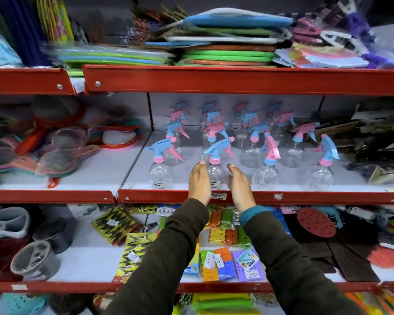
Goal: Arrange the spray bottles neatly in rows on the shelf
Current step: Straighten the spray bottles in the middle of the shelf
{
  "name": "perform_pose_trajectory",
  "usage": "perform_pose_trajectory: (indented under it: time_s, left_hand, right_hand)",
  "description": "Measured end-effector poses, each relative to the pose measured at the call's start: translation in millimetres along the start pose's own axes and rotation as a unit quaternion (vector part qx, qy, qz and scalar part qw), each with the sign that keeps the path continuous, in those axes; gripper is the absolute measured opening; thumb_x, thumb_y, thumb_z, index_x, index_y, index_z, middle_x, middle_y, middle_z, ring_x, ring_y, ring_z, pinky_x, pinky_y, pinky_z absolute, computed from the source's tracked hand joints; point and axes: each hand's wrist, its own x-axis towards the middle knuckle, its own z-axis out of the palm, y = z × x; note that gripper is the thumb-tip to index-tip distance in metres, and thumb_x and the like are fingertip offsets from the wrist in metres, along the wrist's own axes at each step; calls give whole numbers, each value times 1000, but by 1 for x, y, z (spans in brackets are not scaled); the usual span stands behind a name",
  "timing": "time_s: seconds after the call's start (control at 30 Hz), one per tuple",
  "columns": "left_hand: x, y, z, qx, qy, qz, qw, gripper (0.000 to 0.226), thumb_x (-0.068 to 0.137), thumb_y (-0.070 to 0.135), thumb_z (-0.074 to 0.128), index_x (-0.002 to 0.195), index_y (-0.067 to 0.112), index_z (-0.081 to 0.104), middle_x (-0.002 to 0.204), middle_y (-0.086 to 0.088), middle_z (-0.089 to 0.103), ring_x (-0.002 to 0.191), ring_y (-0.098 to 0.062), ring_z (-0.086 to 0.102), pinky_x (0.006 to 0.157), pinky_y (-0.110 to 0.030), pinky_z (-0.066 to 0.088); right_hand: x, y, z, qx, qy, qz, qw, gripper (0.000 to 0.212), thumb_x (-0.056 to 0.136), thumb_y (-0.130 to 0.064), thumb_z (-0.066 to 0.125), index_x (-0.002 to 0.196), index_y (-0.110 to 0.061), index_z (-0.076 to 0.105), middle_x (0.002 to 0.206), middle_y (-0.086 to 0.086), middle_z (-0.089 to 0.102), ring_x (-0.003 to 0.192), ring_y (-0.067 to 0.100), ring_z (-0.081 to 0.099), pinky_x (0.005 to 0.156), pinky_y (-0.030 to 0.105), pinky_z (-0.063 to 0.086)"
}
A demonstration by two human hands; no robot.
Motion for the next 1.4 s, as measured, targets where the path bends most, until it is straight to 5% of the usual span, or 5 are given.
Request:
perform_pose_trajectory:
  time_s: [0.33,0.63,0.9,1.07,1.4]
  left_hand:
    - [30,-26,-1,-43,-63,-50,996,87,68,76,34,138,25,49,143,-2,53,132,-20,48,117,-43,31]
    - [1,-11,-3,3,-2,40,999,55,100,47,31,147,18,36,154,-2,36,142,-18,33,119,-33,22]
    - [-40,-18,18,-6,167,167,972,33,102,26,38,130,16,53,134,0,53,115,-3,49,90,1,30]
    - [-65,-21,67,5,131,215,968,29,102,24,39,122,15,59,126,1,60,119,-5,52,99,-12,36]
    - [-55,5,162,-28,11,17,999,51,102,39,29,147,15,35,156,0,33,144,-12,29,118,-24,16]
  right_hand:
    - [4,20,8,21,-24,-6,999,89,72,-73,42,143,-22,56,152,2,58,142,20,52,126,46,35]
    - [-8,13,-4,11,-25,-33,999,75,82,-66,42,141,-22,57,152,5,57,141,22,52,125,48,37]
    - [-25,8,-51,43,0,-77,996,62,77,-71,42,124,-37,63,147,1,61,138,20,55,122,50,40]
    - [-33,8,-97,65,59,-109,990,28,94,-48,43,109,-42,66,134,0,66,128,20,61,116,54,46]
    - [24,-4,-160,14,-27,-5,1000,52,107,-40,36,151,-15,46,164,6,43,151,19,39,129,41,26]
